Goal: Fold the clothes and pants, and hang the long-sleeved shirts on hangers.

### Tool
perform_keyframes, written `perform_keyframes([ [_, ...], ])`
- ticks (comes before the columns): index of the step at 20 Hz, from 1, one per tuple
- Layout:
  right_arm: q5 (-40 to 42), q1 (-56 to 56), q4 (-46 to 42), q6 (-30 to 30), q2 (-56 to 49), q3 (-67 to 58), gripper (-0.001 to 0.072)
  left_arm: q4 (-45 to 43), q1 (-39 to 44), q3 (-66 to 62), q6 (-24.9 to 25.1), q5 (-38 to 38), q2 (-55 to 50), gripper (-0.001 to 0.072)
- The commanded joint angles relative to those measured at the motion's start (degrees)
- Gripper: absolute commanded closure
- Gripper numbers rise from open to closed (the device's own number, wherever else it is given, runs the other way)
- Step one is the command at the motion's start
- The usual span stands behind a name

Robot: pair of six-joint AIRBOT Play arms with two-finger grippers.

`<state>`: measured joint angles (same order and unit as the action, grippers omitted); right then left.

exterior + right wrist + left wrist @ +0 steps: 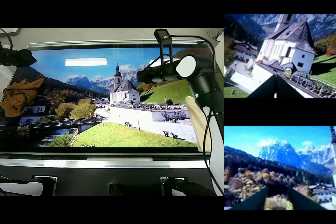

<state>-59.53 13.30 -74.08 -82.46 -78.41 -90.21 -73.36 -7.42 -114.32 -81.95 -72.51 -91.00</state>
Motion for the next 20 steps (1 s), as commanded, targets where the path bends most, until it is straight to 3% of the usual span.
perform_keyframes([
  [1, -1.5, 0.1, 0.2, 0.0, 0.0, -0.1, 0.0679, -19.8, -0.9, 1.7, -10.3, -4.1, 0.0, 0.0000],
  [2, -2.1, 0.1, 0.2, 0.0, 0.0, -0.1, 0.0680, -25.0, -2.2, 3.8, -13.4, -4.7, 0.0, -0.0011],
  [4, -3.5, 0.1, 0.2, 0.0, 0.0, 0.0, 0.0680, -25.6, -7.6, 10.5, -18.2, -2.9, 0.0, -0.0010],
  [7, -5.3, 0.1, 0.2, -0.1, 0.0, 0.0, 0.0679, -25.0, -15.4, 21.0, -23.7, 5.5, 0.0, -0.0010],
  [11, -8.2, 0.1, 0.2, -1.0, 0.0, 0.0, 0.0677, -20.2, -20.3, 27.7, -23.7, 19.6, -1.3, -0.0010],
  [12, -8.9, 0.1, 0.2, -1.3, 0.0, 0.0, 0.0674, -19.2, -20.5, 28.1, -23.7, 21.7, -2.7, -0.0010],
  [15, -10.8, 0.1, 1.1, -2.0, 0.0, 0.0, 0.0565, -18.4, -20.2, 28.1, -23.7, 25.4, -8.2, -0.0010],
  [20, -12.5, 0.1, 1.7, -4.3, 0.0, 0.0, 0.0564, -12.0, -19.3, 28.0, -23.5, 34.5, -14.7, 0.0003],
])
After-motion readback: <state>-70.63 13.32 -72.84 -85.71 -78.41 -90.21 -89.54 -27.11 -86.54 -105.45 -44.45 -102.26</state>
